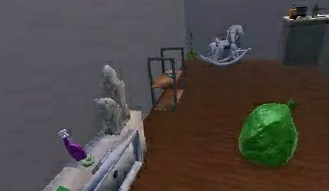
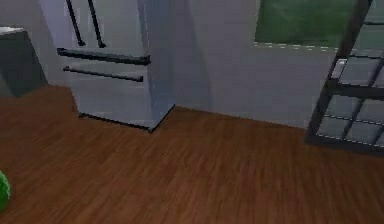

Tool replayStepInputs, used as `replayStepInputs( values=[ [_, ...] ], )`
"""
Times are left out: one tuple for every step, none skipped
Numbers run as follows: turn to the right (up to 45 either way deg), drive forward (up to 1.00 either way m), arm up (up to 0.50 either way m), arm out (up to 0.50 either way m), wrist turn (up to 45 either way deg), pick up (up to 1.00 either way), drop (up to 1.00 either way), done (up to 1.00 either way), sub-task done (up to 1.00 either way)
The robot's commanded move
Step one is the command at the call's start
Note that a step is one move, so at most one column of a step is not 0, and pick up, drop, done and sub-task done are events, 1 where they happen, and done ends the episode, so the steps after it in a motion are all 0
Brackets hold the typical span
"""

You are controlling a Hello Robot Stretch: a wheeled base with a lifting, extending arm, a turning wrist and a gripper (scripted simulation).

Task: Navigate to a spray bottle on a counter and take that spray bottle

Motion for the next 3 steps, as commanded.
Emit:
replayStepInputs(
  values=[
    [0.0,0.45,0.0,0.0,0.0,0.0,0.0,0.0,0.0],
    [-45.0,0.0,0.0,0.0,0.0,0.0,0.0,0.0,0.0],
    [-45.0,0.0,0.0,0.0,0.0,0.0,0.0,0.0,0.0]
  ],
)
